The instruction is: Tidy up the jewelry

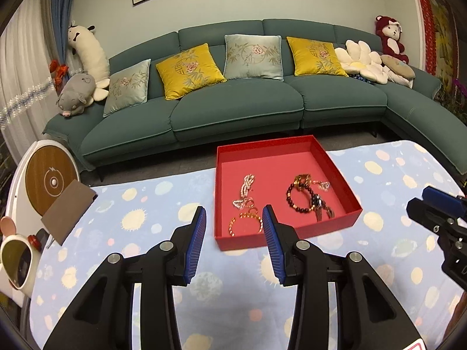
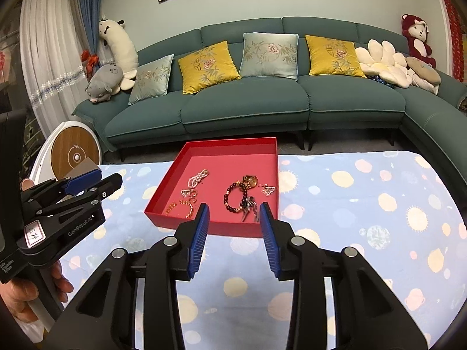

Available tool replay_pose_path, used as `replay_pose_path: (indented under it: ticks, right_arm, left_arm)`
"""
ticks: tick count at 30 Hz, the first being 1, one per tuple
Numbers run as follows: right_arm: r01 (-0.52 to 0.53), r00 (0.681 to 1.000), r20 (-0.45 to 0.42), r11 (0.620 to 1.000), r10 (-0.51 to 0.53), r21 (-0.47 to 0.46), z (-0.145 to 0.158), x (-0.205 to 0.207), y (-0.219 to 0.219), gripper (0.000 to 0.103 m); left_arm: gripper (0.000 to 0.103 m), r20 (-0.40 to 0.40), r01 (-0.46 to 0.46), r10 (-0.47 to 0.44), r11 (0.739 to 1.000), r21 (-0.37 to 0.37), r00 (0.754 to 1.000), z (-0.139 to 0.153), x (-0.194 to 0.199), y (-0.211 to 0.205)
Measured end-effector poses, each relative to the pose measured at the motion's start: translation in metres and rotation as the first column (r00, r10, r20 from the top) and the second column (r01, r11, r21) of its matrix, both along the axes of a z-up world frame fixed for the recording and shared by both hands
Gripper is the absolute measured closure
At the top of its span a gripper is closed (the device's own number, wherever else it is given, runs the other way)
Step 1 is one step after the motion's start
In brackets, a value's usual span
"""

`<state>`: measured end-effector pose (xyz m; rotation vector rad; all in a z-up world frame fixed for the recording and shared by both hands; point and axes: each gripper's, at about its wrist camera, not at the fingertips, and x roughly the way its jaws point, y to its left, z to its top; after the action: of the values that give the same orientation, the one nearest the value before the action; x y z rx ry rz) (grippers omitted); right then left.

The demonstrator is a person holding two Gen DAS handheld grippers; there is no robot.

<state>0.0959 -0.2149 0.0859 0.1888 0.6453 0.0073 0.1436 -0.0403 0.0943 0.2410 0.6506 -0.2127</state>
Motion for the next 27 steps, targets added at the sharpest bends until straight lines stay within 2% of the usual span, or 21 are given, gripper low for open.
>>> replay_pose_path:
  ticks: [1, 2, 5, 9, 11, 14, 16, 22, 25, 27]
  right_arm:
    - [0.003, 1.0, 0.0, 1.0, -0.003, -0.012, -0.002, -0.006, 0.001, 0.058]
    - [0.004, 1.0, -0.001, 1.0, -0.004, -0.024, -0.004, -0.012, 0.002, 0.054]
    - [0.003, 1.0, -0.015, 0.999, -0.003, -0.044, -0.013, -0.029, 0.006, 0.054]
    - [0.007, 0.999, -0.049, 1.0, -0.008, -0.014, -0.03, -0.045, 0.01, 0.051]
    - [0.008, 0.998, -0.062, 1.0, -0.009, -0.021, -0.037, -0.053, 0.016, 0.051]
    - [0.023, 0.998, -0.057, 0.999, -0.026, -0.046, -0.043, -0.064, 0.021, 0.042]
    - [0.024, 0.998, -0.06, 0.998, -0.027, -0.053, -0.047, -0.069, 0.025, 0.041]
    - [0.008, 0.998, -0.053, 0.992, -0.015, -0.125, -0.054, -0.071, 0.038, 0.036]
    - [0.006, 0.998, -0.06, 0.993, -0.013, -0.115, -0.058, -0.068, 0.039, 0.033]
    - [-0.001, 0.997, -0.073, 0.994, -0.007, -0.113, -0.062, -0.065, 0.041, 0.033]
  left_arm:
    - [0.054, -0.006, -0.005, 0.005, 1.0, 0.012, 1.0, -0.005, -0.006, 0.003]
    - [0.053, -0.017, -0.008, 0.009, 1.0, 0.014, 1.0, -0.008, -0.011, 0.006]
    - [0.053, -0.059, -0.024, 0.023, 1.0, -0.009, 0.998, -0.019, -0.023, 0.017]
    - [0.053, -0.099, -0.045, 0.043, 0.999, -0.02, 0.994, -0.034, -0.037, 0.025]
    - [0.053, -0.1, -0.057, 0.055, 0.998, -0.01, 0.993, -0.041, -0.045, 0.027]
    - [0.052, -0.081, -0.063, 0.065, 0.998, 0.02, 0.995, -0.05, -0.054, 0.025]
    - [0.052, -0.079, -0.063, 0.066, 0.997, 0.034, 0.995, -0.054, -0.057, 0.025]
    - [0.051, -0.097, -0.077, 0.079, 0.997, 0.027, 0.992, -0.067, -0.059, 0.025]
    - [0.05, -0.084, -0.078, 0.082, 0.996, 0.042, 0.993, -0.07, -0.06, 0.022]
    - [0.045, -0.085, -0.085, 0.088, 0.995, 0.043, 0.993, -0.072, -0.06, 0.021]
